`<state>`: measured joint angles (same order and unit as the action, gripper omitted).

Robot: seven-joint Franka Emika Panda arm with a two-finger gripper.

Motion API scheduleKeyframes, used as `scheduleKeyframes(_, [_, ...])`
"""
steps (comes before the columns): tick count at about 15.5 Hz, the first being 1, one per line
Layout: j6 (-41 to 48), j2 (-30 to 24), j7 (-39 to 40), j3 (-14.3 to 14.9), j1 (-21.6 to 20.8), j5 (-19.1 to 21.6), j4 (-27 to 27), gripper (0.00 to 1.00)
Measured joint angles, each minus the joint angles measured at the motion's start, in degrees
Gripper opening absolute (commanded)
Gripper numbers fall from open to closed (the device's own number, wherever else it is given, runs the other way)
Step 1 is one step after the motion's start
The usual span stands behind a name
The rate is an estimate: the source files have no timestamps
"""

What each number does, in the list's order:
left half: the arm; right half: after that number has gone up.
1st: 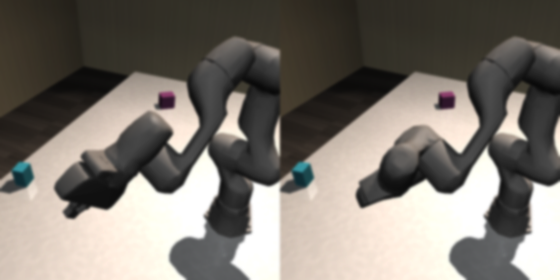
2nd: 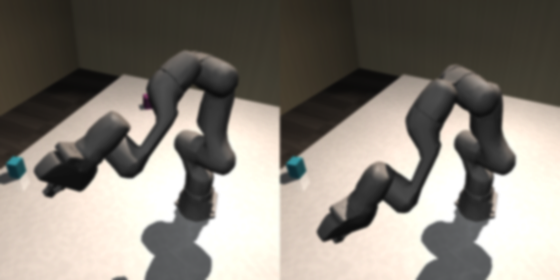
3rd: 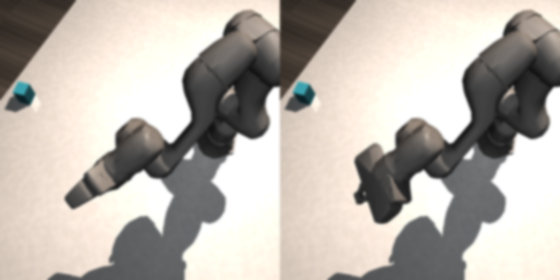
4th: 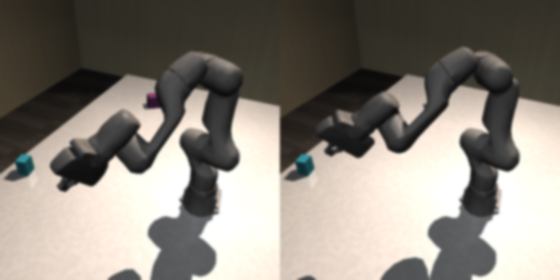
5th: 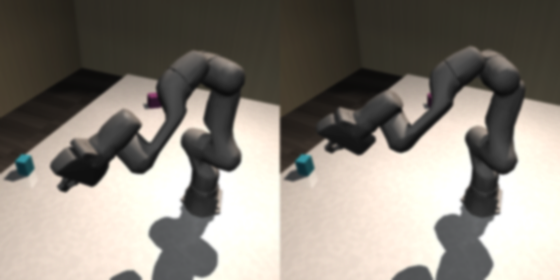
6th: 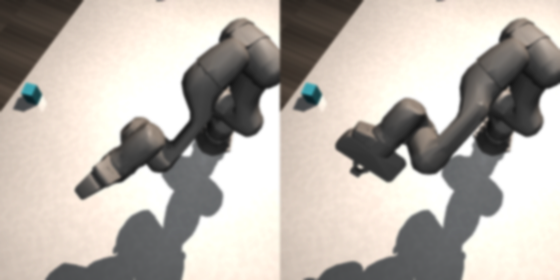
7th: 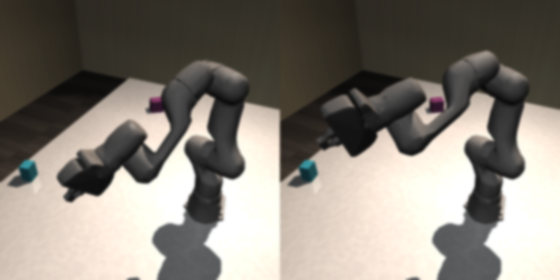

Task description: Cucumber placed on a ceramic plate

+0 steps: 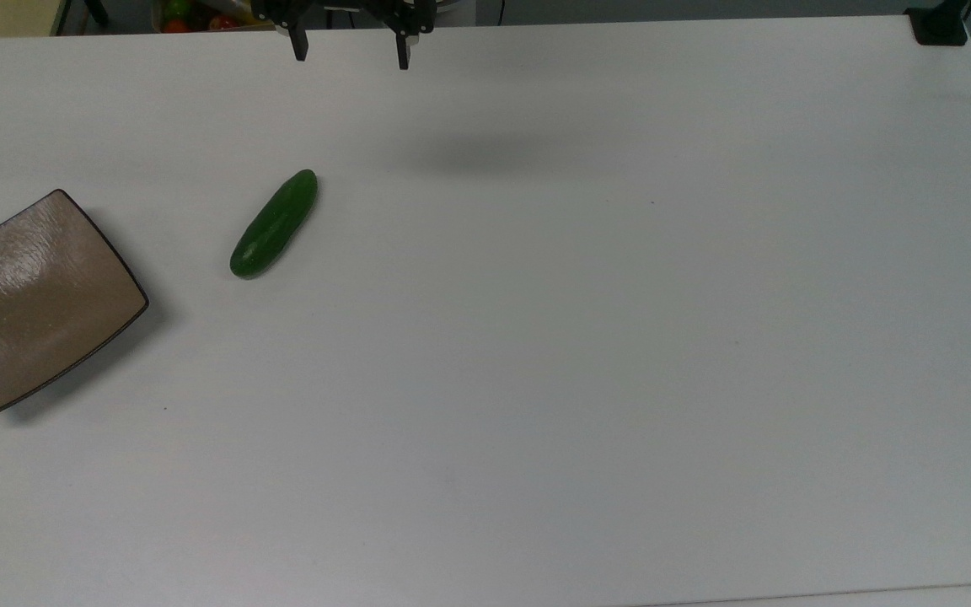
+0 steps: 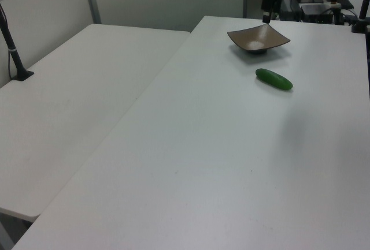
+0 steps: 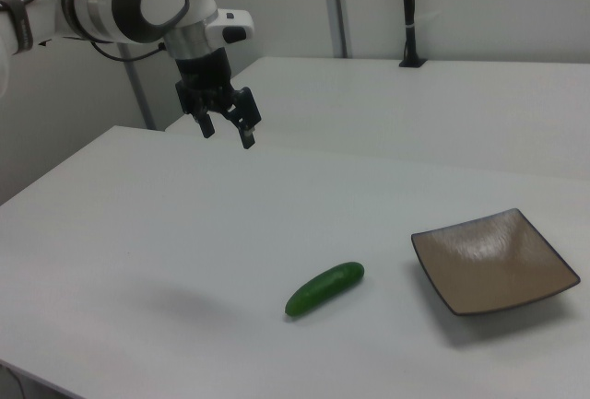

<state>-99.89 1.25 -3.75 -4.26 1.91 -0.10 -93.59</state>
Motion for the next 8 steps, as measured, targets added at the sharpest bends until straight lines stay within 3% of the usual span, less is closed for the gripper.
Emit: scheduleKeyframes(8, [0.24,-1.01,0.33,0.25,0.00,0.00,-0.34,1.00])
